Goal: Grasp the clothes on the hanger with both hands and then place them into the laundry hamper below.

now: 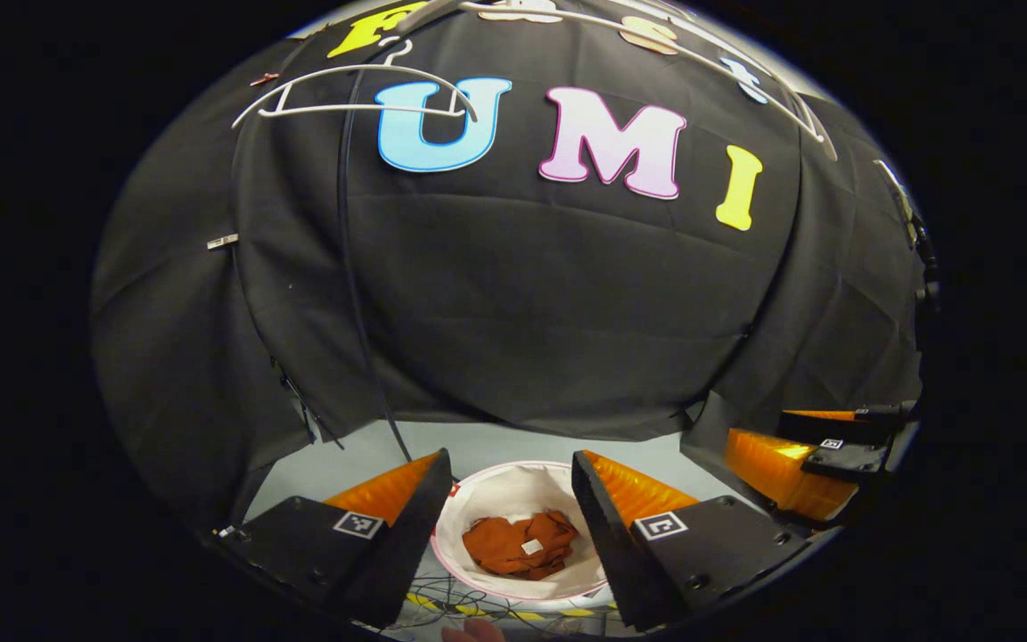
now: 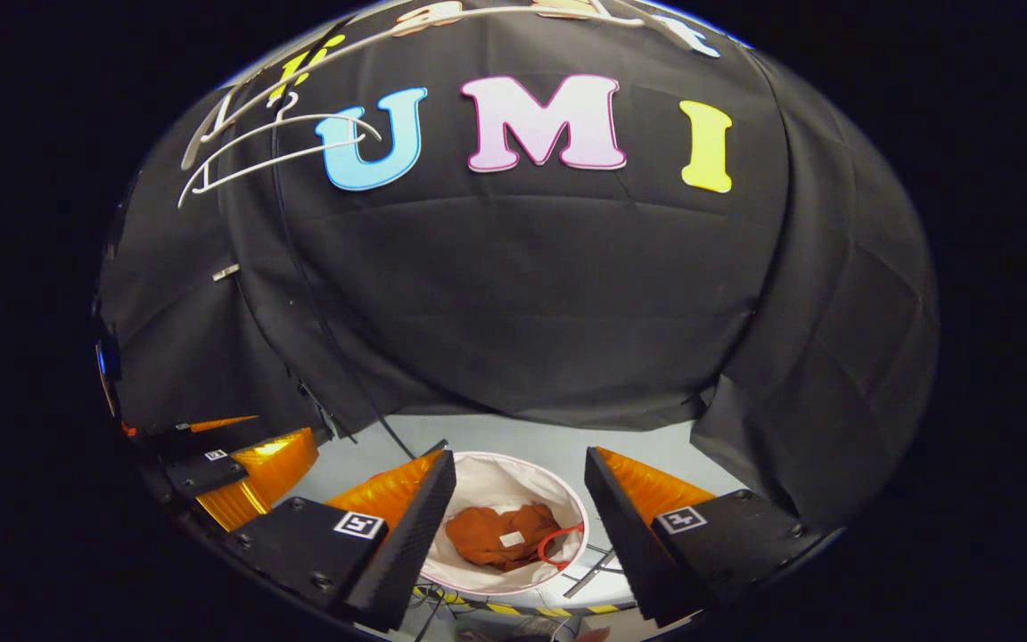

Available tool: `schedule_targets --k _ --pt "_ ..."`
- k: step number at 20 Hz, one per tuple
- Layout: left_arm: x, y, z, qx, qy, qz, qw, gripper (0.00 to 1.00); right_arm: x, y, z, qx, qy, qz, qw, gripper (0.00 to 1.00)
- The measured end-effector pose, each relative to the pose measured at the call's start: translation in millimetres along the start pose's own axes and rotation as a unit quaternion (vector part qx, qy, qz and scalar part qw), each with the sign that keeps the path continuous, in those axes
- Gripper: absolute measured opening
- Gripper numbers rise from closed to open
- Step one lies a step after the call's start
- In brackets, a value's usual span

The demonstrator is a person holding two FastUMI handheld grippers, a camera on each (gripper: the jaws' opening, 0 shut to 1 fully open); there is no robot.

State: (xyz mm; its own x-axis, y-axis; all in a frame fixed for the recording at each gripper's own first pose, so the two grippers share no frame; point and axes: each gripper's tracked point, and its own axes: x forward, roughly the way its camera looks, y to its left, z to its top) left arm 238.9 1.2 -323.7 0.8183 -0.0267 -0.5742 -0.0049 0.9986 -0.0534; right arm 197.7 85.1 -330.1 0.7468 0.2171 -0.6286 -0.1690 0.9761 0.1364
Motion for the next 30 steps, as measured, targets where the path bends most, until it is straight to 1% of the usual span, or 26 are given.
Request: schedule_targets --k 2,3,8,13,15,18,21,22,24,25,27,28,29,30 --pt "-16.2 2.4 10.3 0.011 -0.018 0.002 1.000 0.88 -15.8 6.3 12.0 0.002 -0.017 0.002 1.000 1.00" --pt "-25.7 5.3 18.3 0.013 -0.027 0.006 1.000 0.88 -24.3 9.8 18.7 0.003 -0.025 0.004 1.000 0.99" --pt "-78.3 4.9 56.0 0.005 -0.083 -0.004 0.997 0.89 -75.3 16.0 47.9 0.008 -0.073 -0.003 0.997 0.99" --pt "-138.7 7.1 96.1 0.010 -0.139 -0.012 0.990 0.89 -127.6 26.2 82.3 -0.002 -0.132 -0.014 0.991 0.99" --pt "-158.3 9.6 105.3 0.009 -0.155 -0.016 0.988 0.89 -148.4 28.5 94.9 -0.005 -0.151 -0.016 0.988 0.99" --pt "-189.7 15.5 119.4 0.014 -0.181 -0.022 0.983 0.90 -181.7 36.7 114.2 -0.001 -0.183 -0.022 0.983 0.98" --pt "-217.9 22.8 133.0 0.012 -0.203 -0.022 0.979 0.90 -210.8 38.9 131.1 0.003 -0.212 -0.039 0.976 0.99" --pt "-227.3 26.7 136.6 0.012 -0.210 -0.021 0.977 0.86 -219.7 39.8 136.4 0.000 -0.221 -0.045 0.974 0.98" --pt "-245.8 33.3 143.4 0.012 -0.221 -0.018 0.975 0.86 -241.7 43.9 147.6 -0.005 -0.245 -0.055 0.968 0.99" --pt "-255.8 36.0 147.5 0.013 -0.228 -0.019 0.973 0.90 -253.0 46.6 151.8 -0.007 -0.255 -0.057 0.965 0.99" --pt "-277.1 39.9 154.8 0.016 -0.245 -0.019 0.969 0.90 -274.4 51.4 160.1 -0.012 -0.274 -0.059 0.960 0.98" --pt "-288.2 40.5 158.0 0.018 -0.252 -0.019 0.967 0.95 -282.9 53.4 163.0 -0.015 -0.282 -0.060 0.958 0.98" --pt "-299.5 40.4 159.3 0.020 -0.258 -0.020 0.966 0.93 -290.9 55.8 164.9 -0.016 -0.287 -0.060 0.956 1.00" --pt "-310.1 40.0 161.2 0.022 -0.266 -0.021 0.964 0.90 -299.3 56.7 167.1 -0.020 -0.293 -0.063 0.954 0.98"
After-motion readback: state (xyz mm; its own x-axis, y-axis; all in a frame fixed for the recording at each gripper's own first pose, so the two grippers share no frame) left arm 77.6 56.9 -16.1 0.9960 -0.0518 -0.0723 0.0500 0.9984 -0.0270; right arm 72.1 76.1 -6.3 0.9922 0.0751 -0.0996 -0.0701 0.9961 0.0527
